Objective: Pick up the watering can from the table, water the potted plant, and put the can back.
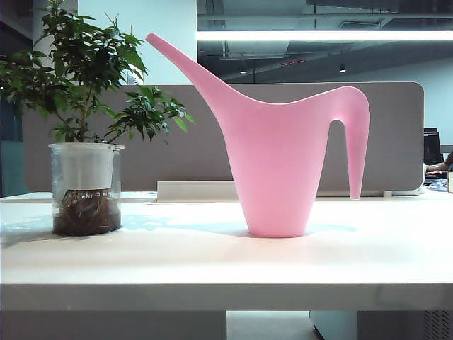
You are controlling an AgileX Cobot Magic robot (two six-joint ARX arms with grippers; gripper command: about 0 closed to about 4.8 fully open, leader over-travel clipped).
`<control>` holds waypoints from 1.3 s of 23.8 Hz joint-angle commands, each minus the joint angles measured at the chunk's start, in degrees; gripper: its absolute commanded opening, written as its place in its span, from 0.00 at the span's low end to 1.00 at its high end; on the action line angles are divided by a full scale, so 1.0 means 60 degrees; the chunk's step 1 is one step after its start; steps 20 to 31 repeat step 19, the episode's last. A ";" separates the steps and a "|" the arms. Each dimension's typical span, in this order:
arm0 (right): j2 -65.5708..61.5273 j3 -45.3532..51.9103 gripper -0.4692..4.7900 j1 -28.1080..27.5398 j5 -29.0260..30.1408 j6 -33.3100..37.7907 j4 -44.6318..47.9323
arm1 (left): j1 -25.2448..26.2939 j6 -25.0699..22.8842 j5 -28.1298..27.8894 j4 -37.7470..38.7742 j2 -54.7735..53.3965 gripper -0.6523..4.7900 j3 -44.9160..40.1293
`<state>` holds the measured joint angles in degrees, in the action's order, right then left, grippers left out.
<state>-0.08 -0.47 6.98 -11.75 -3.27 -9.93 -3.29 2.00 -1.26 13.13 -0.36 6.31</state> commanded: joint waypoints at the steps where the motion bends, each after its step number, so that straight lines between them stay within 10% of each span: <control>1: 0.0007 0.0055 0.08 0.0007 0.0000 0.0011 0.0109 | 0.0000 -0.0007 -0.0215 0.0040 -0.0007 0.11 -0.0477; 31: 0.0007 0.0055 0.08 0.0004 0.0004 0.0011 0.0113 | -0.0011 -0.0004 -0.0182 -0.0430 -0.0007 0.11 -0.0965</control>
